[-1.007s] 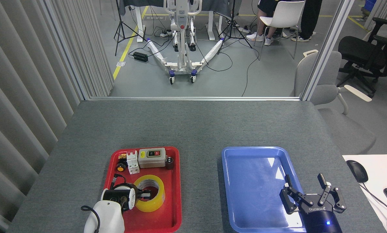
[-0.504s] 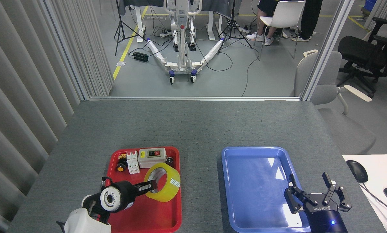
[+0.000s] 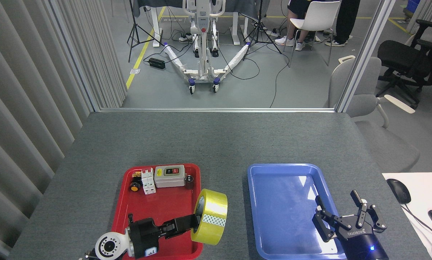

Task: Place and move tape with both arms
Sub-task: 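Lift the tape roll with the left gripper and tilt it upright toward the blue tray, then reach the right gripper toward the tape roll held by the left gripper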

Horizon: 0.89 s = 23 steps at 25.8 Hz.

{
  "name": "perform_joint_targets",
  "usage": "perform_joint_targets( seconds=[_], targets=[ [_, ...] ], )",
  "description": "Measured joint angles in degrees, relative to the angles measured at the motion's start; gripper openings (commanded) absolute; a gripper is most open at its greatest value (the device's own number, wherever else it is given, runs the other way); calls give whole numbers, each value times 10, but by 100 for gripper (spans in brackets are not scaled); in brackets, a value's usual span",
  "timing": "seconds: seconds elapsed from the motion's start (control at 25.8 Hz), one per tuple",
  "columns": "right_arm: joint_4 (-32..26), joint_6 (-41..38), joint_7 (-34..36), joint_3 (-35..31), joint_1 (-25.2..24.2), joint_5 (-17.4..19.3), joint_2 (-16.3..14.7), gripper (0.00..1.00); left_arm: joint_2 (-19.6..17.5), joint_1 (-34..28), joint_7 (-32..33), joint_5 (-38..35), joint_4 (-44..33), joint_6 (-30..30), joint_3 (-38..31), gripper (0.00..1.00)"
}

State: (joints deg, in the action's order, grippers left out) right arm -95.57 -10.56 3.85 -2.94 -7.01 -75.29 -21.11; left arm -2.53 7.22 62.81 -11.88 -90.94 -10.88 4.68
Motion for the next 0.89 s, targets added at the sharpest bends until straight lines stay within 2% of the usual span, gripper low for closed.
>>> perform_joint_targets(
  seconds=[0.19,0.35,0.46,0.62,0.77,0.89],
  targets=[
    [-3,-152,0,0,-13,74,-39,100,-1,-11,3,64,-2,50,4,0],
    [-3,-282,2,13,-27,136,-90,100,-1,-13,3,101,-8,91,4,0],
    [-3,-325,2,54,-21,186,-139,100,-1,-14,3,121,-15,108,3,0],
    [-3,-340,-2,138,27,246,-196,100,-2,-16,4,133,-18,115,1,0],
    [-1,-343,-2,203,83,279,-211,100,-2,-20,18,145,-19,117,-4,0],
    [3,-334,-5,234,114,284,-192,100,-2,-25,48,166,-25,118,-13,0]
  ],
)
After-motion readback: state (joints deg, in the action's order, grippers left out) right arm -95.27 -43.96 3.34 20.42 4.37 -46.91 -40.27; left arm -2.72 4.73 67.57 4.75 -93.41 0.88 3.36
